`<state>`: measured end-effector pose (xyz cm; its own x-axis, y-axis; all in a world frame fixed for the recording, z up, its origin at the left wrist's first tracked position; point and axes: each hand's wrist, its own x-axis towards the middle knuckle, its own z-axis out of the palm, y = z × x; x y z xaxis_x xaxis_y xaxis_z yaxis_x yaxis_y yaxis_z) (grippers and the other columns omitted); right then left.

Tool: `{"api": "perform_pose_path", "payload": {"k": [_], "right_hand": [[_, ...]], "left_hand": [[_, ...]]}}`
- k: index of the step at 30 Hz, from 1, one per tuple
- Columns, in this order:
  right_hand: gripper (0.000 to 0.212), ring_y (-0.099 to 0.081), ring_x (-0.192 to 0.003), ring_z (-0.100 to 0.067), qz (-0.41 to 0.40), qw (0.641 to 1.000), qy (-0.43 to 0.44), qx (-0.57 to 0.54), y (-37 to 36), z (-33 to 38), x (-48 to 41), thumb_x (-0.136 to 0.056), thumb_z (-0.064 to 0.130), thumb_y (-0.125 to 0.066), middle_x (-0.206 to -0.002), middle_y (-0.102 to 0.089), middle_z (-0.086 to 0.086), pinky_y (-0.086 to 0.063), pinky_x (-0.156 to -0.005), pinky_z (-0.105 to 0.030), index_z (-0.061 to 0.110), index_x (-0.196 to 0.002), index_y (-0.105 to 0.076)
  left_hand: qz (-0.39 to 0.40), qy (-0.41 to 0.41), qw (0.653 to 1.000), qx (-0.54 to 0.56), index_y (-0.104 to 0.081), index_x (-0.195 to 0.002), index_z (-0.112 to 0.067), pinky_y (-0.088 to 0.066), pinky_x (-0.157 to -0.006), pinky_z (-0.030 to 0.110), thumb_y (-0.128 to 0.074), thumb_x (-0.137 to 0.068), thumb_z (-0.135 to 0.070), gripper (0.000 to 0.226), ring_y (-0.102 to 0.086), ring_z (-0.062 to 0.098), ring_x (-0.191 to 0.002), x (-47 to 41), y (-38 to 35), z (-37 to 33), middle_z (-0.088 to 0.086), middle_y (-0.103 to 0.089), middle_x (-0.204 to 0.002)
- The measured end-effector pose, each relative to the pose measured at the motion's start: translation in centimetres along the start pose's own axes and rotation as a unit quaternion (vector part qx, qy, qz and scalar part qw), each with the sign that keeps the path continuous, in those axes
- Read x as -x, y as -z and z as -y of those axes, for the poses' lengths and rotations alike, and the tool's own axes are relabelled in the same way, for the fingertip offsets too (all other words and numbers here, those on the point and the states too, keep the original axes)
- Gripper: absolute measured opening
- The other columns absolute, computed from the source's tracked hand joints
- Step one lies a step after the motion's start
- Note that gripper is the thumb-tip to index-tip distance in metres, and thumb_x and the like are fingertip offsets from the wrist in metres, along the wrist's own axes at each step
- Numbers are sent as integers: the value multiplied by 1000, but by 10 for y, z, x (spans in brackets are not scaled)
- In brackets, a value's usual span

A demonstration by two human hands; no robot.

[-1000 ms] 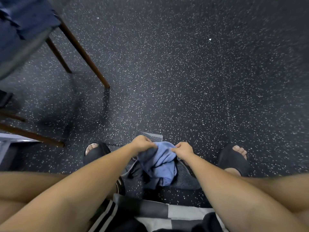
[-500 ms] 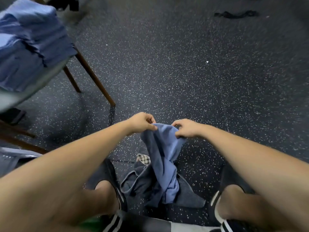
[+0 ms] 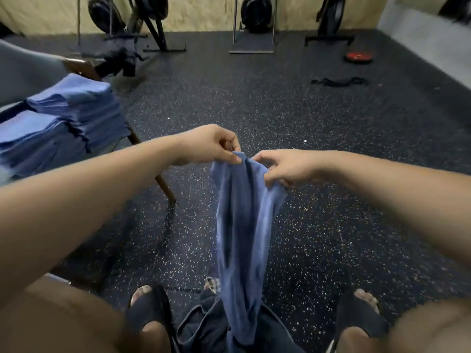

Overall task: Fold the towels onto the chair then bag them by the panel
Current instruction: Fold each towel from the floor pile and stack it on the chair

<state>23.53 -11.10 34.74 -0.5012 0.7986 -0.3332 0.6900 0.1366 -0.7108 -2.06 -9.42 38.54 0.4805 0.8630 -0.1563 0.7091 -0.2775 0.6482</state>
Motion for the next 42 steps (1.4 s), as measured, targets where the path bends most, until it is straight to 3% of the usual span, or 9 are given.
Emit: {"api": "perform_pose_path", "payload": {"k": [9, 12, 15, 17, 21, 26, 29, 32, 42], "right_hand": [[39, -32, -65, -28, 39, 986, 38, -160, 39, 32, 25, -80, 16, -69, -94, -45, -22, -24, -49, -31, 21, -119, -65], [46, -25, -58, -16, 27, 983, 32, -180, 43, 32, 30, -80, 16, -66, -82, -33, -12, -17, -45, -28, 3, -122, -53], [28, -21, -60, -14, 60, 978, 30, -196, 48, 33, 37, -85, 13, -69, -71, -31, -2, -14, -51, -29, 9, -108, -54], [22, -23, -59, -14, 46, 984, 27, -169, 56, 32, 41, -94, 9, -72, -68, -33, 1, -14, -54, -31, 16, -94, -52], [27, -38, -56, -10, -104, 993, 40, 40, 68, 26, 50, -92, 22, -79, -62, -45, 9, -27, -56, -31, 10, -83, -57], [21, -60, -81, -16, -196, 961, 69, 181, 70, 17, 50, -84, 36, -77, -91, -66, 3, -50, -79, -41, 20, -78, -64], [18, -46, -63, -11, -236, 958, 85, 136, 70, 15, 51, -79, 23, -73, -67, -59, 5, -41, -62, -37, 16, -72, -58], [20, -37, -61, -11, -239, 962, 94, 91, 71, 13, 53, -82, 12, -72, -62, -48, 4, -32, -61, -33, 15, -74, -54], [15, -44, -56, -9, -259, 963, 62, 43, 93, -8, 53, -90, 24, -85, -58, -52, 10, -34, -58, -30, 17, -86, -73]], "left_hand": [[-67, -95, 993, 26, -72, -89, -22, -41, -69, 31, -84, -93, -24, 12, -49, 10, -72, 14, 35, -49, -6, -55, -75], [-91, -124, 987, 48, -72, -93, -16, -39, -65, 27, -82, -94, -19, 11, -47, 9, -69, 12, 29, -53, -4, -54, -74], [-103, -155, 982, 25, -73, -95, -21, -40, -66, 31, -81, -95, -22, 8, -48, 10, -69, 9, 21, -56, -3, -53, -73], [-120, -167, 979, 2, -71, -94, -26, -42, -68, 33, -80, -95, -25, 9, -49, 10, -70, 8, 18, -57, 0, -55, -73], [-153, -186, 970, -25, -69, -92, -28, -41, -66, 26, -80, -95, -25, 12, -48, 6, -69, 6, 18, -56, -9, -54, -72], [-175, -155, 967, -104, -69, -88, -26, -38, -63, 12, -86, -90, -29, 17, -52, 2, -66, 3, 17, -49, -10, -62, -73], [-179, -123, 966, -142, -67, -86, -25, -37, -61, 11, -87, -88, -32, 21, -53, -1, -66, -2, 19, -41, -9, -64, -74], [-181, -85, 969, -142, -66, -84, -25, -38, -59, 13, -86, -88, -34, 22, -52, -2, -64, -5, 23, -31, -9, -64, -74], [-238, -30, 962, -133, -64, -91, -26, -41, -66, 19, -80, -94, -34, 18, -57, 13, -76, -6, 43, 8, -7, -66, -85]]}}
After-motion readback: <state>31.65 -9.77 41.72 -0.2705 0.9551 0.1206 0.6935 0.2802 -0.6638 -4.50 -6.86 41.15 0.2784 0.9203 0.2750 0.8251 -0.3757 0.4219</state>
